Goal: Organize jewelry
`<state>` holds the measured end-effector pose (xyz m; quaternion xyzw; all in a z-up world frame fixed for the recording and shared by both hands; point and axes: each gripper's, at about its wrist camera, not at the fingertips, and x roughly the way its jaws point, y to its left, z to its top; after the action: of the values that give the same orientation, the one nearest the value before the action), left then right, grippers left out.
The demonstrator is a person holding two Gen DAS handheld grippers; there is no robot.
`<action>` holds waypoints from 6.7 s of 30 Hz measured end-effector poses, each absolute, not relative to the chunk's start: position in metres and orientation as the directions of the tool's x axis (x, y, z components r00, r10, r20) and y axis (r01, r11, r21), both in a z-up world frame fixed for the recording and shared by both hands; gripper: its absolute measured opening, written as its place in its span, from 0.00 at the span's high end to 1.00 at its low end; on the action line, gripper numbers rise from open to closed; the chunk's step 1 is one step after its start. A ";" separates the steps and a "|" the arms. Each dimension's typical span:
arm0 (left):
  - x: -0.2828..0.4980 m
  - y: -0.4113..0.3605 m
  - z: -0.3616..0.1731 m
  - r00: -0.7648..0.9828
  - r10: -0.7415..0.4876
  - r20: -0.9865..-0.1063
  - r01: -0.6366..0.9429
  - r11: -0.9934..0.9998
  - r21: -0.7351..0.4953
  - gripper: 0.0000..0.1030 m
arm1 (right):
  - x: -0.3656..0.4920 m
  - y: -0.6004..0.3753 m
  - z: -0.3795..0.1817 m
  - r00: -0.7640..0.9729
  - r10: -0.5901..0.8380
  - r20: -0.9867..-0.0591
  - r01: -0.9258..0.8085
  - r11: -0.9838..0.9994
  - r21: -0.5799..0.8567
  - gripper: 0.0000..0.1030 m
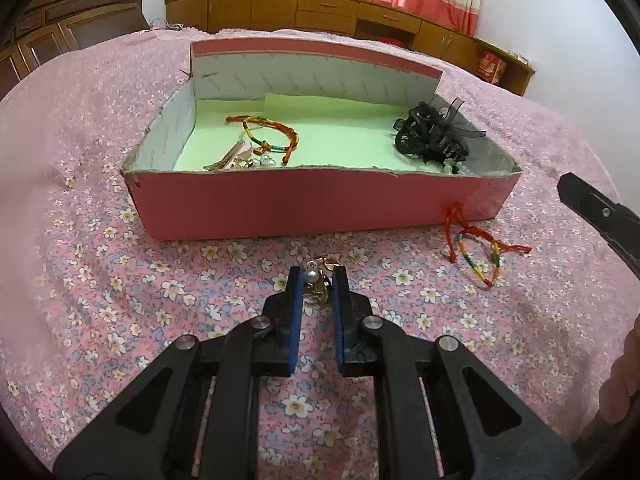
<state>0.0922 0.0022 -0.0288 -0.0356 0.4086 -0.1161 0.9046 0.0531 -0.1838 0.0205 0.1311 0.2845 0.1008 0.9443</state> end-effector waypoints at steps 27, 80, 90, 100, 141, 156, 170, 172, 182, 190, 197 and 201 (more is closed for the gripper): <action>0.073 0.014 0.005 0.699 -0.276 -0.660 0.175 0.961 -0.216 0.95 | 0.089 -0.173 -0.043 0.603 0.269 -0.751 -0.072 0.956 0.285 0.82; 0.095 0.013 0.057 0.842 -0.239 -0.484 0.182 0.970 -0.161 0.95 | 0.074 -0.157 0.047 0.836 0.287 -0.467 -0.181 0.949 0.258 0.95; 0.123 0.009 0.040 0.833 -0.220 -0.508 0.172 0.975 -0.140 0.94 | 0.111 -0.154 0.031 0.821 0.268 -0.505 -0.165 0.957 0.239 0.95; 0.145 0.012 0.011 0.781 -0.205 -0.590 0.140 0.978 -0.155 0.94 | 0.136 -0.157 0.005 0.777 0.241 -0.582 -0.128 0.965 0.228 0.95; 0.081 0.023 0.039 0.802 -0.137 -0.581 0.075 0.989 -0.129 0.49 | 0.060 -0.159 0.036 0.830 0.254 -0.497 -0.155 0.960 0.232 0.44; 0.053 0.022 0.040 0.814 -0.116 -0.569 0.065 0.992 -0.109 0.46 | 0.026 -0.163 0.037 0.843 0.222 -0.489 -0.127 0.967 0.221 0.30; 0.047 0.018 0.038 0.814 -0.120 -0.569 0.076 0.992 -0.100 0.46 | 0.019 -0.162 0.035 0.838 0.226 -0.496 -0.128 0.966 0.223 0.30; 0.047 0.017 0.039 0.814 -0.120 -0.568 0.076 0.992 -0.101 0.46 | 0.019 -0.162 0.034 0.838 0.226 -0.496 -0.128 0.966 0.224 0.30; 0.047 0.018 0.040 0.815 -0.118 -0.567 0.071 0.992 -0.105 0.46 | 0.019 -0.162 0.035 0.838 0.227 -0.497 -0.128 0.966 0.224 0.30; 0.047 0.018 0.039 0.814 -0.118 -0.569 0.070 0.992 -0.105 0.46 | 0.019 -0.162 0.034 0.837 0.227 -0.498 -0.128 0.966 0.224 0.30; 0.047 0.018 0.039 0.814 -0.118 -0.569 0.070 0.992 -0.105 0.46 | 0.018 -0.162 0.033 0.837 0.228 -0.497 -0.129 0.966 0.226 0.30; 0.048 0.018 0.039 0.814 -0.118 -0.569 0.071 0.992 -0.105 0.46 | 0.017 -0.162 0.033 0.836 0.228 -0.498 -0.128 0.966 0.226 0.30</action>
<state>0.0476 0.0180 0.0391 -0.0392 0.3012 -0.0496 0.9515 0.0175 -0.1621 0.0334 0.0921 0.2703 0.0934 0.9538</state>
